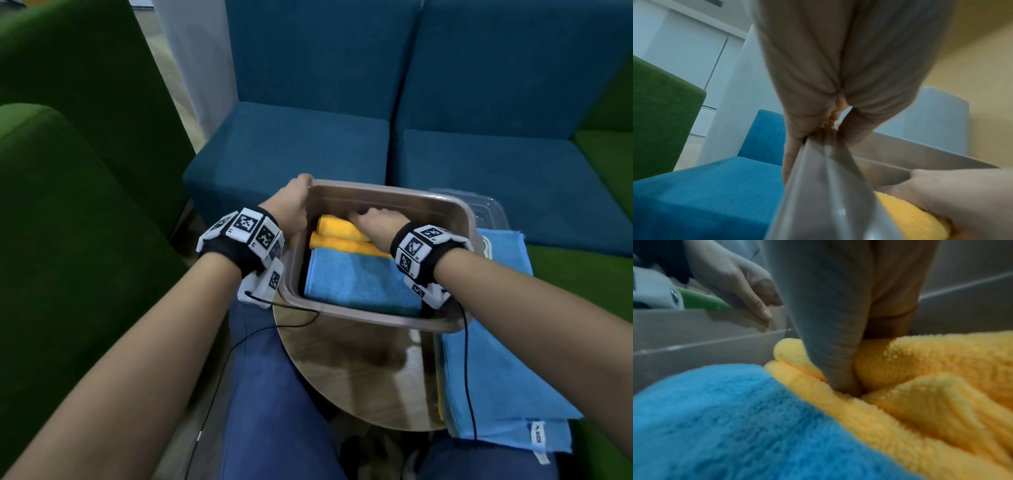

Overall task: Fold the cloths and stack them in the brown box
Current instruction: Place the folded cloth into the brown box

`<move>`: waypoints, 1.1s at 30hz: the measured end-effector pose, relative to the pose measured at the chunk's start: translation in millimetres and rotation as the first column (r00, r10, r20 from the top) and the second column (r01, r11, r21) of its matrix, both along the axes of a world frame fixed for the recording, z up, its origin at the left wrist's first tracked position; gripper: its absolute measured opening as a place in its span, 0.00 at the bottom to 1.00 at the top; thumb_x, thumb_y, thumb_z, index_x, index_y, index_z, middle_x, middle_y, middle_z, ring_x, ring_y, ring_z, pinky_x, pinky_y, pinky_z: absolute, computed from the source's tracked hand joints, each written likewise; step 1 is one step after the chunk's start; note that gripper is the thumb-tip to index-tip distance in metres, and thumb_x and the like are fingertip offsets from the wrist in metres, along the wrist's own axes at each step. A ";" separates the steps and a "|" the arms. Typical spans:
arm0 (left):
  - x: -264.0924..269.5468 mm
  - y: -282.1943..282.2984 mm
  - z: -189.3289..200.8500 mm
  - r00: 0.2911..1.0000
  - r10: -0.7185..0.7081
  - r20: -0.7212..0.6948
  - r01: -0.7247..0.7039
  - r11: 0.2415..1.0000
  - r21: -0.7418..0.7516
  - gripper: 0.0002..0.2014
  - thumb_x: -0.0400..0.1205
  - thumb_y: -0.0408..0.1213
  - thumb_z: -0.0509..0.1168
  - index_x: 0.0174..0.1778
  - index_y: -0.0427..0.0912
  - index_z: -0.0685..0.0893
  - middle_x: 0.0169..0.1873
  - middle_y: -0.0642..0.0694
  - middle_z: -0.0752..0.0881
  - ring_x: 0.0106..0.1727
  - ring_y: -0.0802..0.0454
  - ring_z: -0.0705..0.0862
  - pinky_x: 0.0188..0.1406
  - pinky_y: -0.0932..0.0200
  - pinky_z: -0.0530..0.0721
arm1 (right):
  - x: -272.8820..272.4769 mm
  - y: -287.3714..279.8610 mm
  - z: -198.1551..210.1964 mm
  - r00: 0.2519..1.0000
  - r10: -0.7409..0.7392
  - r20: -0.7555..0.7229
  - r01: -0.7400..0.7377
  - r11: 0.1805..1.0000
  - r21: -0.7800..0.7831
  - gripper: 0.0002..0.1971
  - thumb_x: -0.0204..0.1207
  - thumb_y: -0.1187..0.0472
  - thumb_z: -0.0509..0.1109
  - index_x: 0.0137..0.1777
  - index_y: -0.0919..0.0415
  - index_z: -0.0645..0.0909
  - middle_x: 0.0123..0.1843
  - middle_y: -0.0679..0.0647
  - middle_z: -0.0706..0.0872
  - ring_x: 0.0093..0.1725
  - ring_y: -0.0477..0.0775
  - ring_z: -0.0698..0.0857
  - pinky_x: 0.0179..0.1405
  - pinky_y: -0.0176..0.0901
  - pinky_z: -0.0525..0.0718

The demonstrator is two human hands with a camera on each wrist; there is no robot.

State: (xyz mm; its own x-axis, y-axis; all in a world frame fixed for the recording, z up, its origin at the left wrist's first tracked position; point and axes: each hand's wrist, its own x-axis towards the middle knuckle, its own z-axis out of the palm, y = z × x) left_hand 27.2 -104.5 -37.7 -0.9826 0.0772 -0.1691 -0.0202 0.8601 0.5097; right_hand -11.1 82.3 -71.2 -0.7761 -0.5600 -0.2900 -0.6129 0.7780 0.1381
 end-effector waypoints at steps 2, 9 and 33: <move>0.6 0.7 -3.2 1.000 0.008 0.008 -0.008 1.000 0.002 0.25 0.81 0.23 0.56 0.76 0.35 0.63 0.69 0.33 0.73 0.68 0.38 0.76 0.62 0.54 0.72 | 2.4 -5.3 0.2 0.999 0.013 -0.035 -0.013 1.000 0.014 0.20 0.80 0.75 0.57 0.72 0.63 0.69 0.62 0.63 0.84 0.61 0.66 0.85 0.51 0.54 0.81; -1.2 5.3 -12.0 1.000 -0.006 -0.023 0.006 1.000 0.008 0.26 0.78 0.22 0.60 0.73 0.31 0.64 0.66 0.30 0.70 0.66 0.36 0.76 0.59 0.59 0.70 | 27.4 -32.2 20.0 0.953 0.041 -0.301 -0.061 0.996 -0.059 0.15 0.81 0.70 0.59 0.67 0.60 0.72 0.61 0.57 0.84 0.60 0.62 0.85 0.39 0.49 0.71; 12.5 13.3 -6.7 0.997 0.067 0.025 -0.067 0.998 0.013 0.29 0.75 0.19 0.58 0.73 0.33 0.60 0.65 0.33 0.67 0.62 0.33 0.77 0.63 0.36 0.75 | -6.9 -23.9 -6.7 0.968 0.012 0.251 -0.004 0.999 -0.031 0.19 0.86 0.50 0.56 0.65 0.58 0.81 0.71 0.55 0.80 0.68 0.58 0.78 0.71 0.42 0.68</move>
